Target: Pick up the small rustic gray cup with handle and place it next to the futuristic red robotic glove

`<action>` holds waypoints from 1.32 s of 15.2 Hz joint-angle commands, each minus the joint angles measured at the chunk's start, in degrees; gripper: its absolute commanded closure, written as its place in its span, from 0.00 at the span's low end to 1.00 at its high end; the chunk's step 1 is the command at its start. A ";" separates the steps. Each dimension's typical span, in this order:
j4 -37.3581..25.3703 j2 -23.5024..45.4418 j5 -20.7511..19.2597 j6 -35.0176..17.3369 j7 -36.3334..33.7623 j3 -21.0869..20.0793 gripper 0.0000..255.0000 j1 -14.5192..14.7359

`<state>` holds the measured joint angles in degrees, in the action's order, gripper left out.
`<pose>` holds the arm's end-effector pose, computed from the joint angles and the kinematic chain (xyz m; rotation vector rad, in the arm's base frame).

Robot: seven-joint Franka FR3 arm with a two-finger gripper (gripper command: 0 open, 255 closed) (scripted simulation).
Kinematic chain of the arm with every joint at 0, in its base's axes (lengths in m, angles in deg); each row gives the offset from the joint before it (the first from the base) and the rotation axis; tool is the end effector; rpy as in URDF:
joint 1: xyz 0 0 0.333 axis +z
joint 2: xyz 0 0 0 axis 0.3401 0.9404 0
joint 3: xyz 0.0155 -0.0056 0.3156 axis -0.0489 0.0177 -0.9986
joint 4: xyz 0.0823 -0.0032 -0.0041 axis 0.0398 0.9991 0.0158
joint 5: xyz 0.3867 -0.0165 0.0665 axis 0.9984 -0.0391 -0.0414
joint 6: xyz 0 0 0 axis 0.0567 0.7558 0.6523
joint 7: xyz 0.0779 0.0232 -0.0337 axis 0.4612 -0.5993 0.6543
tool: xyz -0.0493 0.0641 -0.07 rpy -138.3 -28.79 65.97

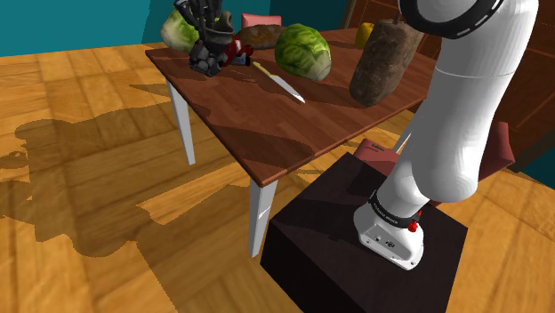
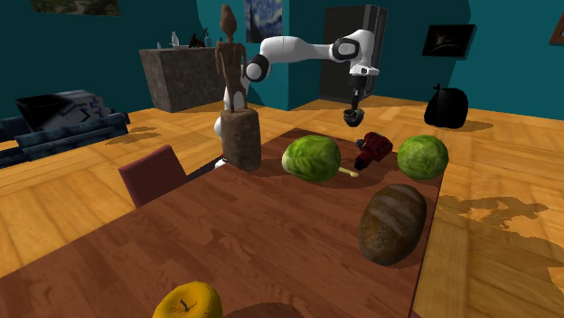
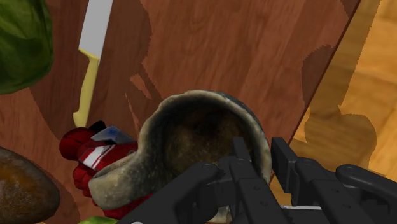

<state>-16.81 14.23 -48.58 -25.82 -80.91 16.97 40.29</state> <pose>0.6053 0.2140 0.5857 2.9808 0.2597 0.0291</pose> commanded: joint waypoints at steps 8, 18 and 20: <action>9.18 -1.58 -0.03 -7.60 -0.95 0.01 1.00 -0.21; 17.04 -1.70 -0.24 -15.27 -1.98 0.05 1.00 -0.35; 18.05 -1.61 -0.28 -16.36 -2.13 0.06 1.00 -0.37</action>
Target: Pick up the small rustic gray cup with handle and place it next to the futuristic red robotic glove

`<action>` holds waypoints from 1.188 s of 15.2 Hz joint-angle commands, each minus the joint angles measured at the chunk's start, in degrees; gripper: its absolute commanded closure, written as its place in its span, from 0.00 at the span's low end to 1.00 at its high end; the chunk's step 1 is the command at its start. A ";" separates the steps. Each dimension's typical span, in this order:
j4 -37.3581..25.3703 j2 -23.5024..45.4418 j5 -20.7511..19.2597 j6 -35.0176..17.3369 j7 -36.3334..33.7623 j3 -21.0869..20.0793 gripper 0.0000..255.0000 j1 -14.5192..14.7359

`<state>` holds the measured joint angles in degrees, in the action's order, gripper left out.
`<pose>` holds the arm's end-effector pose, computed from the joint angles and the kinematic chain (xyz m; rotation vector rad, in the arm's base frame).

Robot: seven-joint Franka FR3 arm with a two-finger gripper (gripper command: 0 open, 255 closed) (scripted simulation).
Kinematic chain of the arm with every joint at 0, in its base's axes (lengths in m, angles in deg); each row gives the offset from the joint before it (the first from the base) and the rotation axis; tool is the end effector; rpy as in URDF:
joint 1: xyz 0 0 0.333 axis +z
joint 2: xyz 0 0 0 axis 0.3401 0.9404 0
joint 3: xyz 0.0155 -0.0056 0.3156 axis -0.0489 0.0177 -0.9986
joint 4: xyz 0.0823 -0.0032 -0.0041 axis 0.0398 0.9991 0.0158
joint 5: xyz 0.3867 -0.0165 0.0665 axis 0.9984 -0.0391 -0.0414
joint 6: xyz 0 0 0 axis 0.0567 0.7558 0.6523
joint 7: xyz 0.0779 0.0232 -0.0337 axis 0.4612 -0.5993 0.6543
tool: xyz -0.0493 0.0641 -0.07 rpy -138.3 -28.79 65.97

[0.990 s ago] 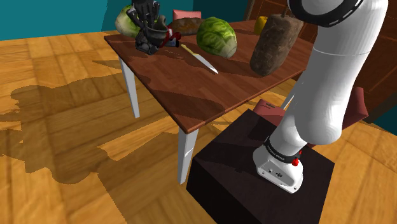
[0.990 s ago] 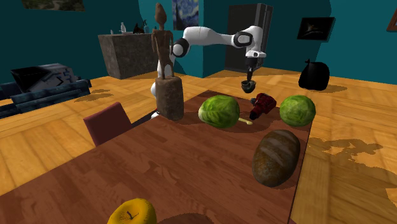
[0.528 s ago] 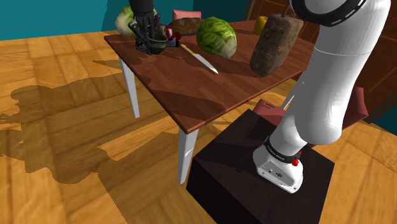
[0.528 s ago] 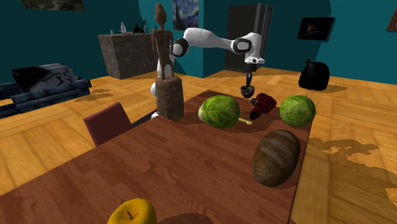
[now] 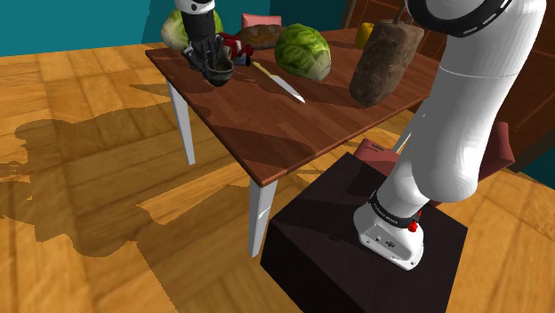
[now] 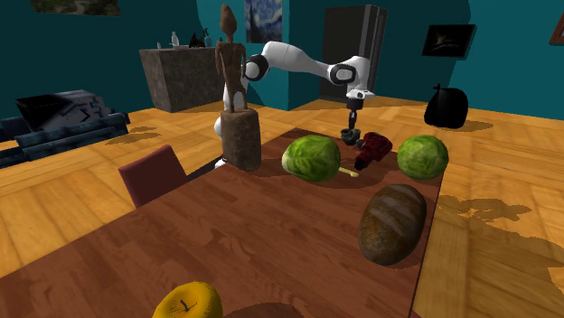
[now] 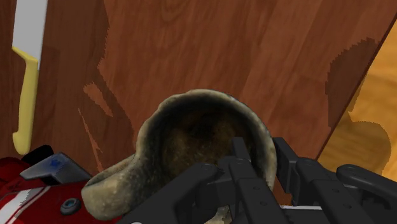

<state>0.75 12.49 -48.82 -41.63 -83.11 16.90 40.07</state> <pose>0.6041 0.2163 0.4827 2.9820 0.2625 0.0324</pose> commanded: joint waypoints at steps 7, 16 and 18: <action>0.48 0.14 -0.06 -0.55 0.06 0.08 1.00 -0.20; -5.19 0.12 0.09 5.19 0.28 -0.16 0.00 0.26; -6.88 0.25 0.11 6.75 0.34 -0.22 0.00 0.39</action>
<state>-5.46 12.87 -48.74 -35.76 -82.91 16.67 40.47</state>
